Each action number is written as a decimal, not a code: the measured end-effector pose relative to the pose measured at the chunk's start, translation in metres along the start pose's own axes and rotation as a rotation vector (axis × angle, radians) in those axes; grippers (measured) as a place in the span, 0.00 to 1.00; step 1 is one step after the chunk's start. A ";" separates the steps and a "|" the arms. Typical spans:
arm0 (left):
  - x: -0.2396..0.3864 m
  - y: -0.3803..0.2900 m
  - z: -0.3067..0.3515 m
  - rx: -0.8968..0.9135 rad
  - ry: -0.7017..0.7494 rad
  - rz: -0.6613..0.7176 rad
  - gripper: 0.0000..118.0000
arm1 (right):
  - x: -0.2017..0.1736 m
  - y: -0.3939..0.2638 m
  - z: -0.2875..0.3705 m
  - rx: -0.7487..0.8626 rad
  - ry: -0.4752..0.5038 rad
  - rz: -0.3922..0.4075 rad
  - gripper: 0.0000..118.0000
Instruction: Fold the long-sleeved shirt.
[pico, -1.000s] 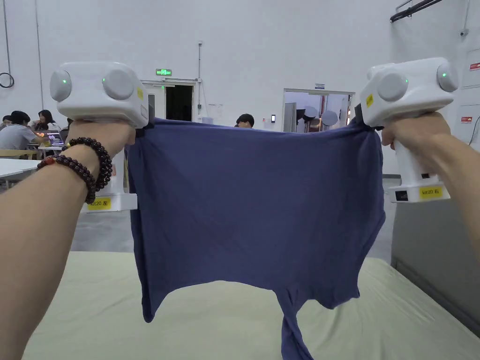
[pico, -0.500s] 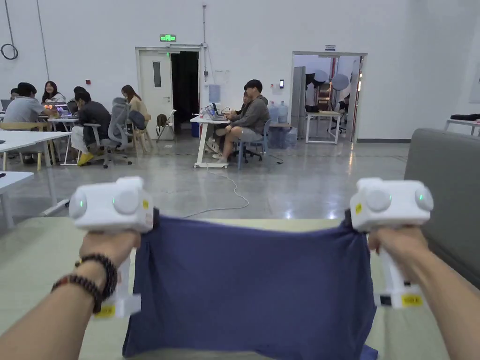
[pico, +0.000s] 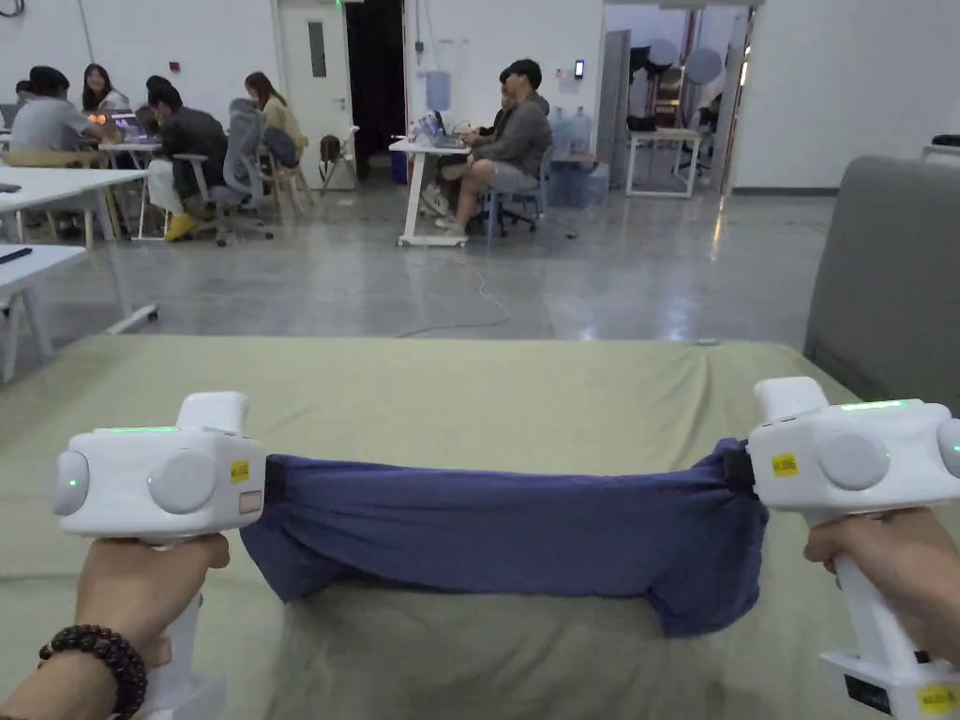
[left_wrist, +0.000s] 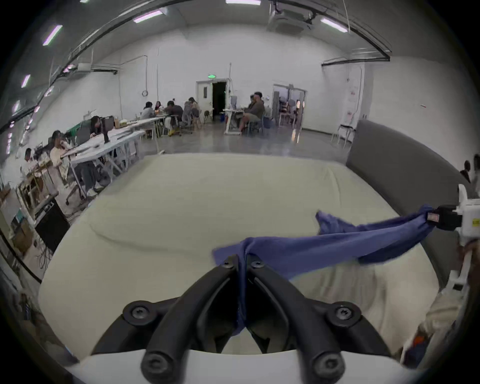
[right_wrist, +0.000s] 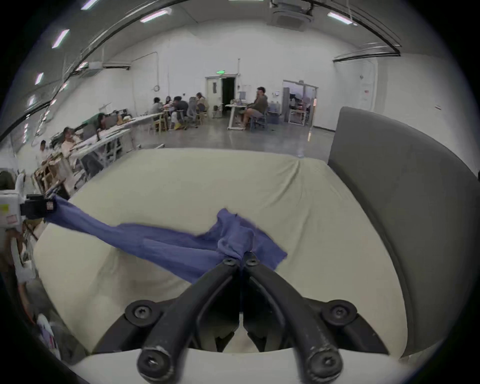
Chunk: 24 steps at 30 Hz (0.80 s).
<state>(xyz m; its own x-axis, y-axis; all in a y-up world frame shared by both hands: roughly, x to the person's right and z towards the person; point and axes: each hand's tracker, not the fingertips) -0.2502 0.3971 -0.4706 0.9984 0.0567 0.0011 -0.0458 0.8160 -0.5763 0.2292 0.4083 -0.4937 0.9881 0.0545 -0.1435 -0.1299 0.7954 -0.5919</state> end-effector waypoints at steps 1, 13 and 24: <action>0.000 -0.024 0.014 -0.037 -0.039 -0.011 0.00 | -0.003 -0.021 0.011 -0.028 0.024 0.007 0.00; -0.032 -0.250 0.065 -0.558 -0.130 -0.080 0.00 | -0.038 -0.255 0.055 -0.565 0.219 0.199 0.00; -0.036 -0.253 0.090 -0.535 -0.138 -0.081 0.65 | -0.044 -0.273 0.086 -0.604 0.271 0.237 0.76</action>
<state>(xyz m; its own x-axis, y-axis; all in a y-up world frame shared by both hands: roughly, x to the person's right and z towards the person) -0.2778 0.2403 -0.2515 0.9828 0.1102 0.1484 0.0898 0.4169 -0.9045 0.2283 0.2405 -0.2576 0.8825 -0.0294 -0.4694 -0.4397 0.3022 -0.8457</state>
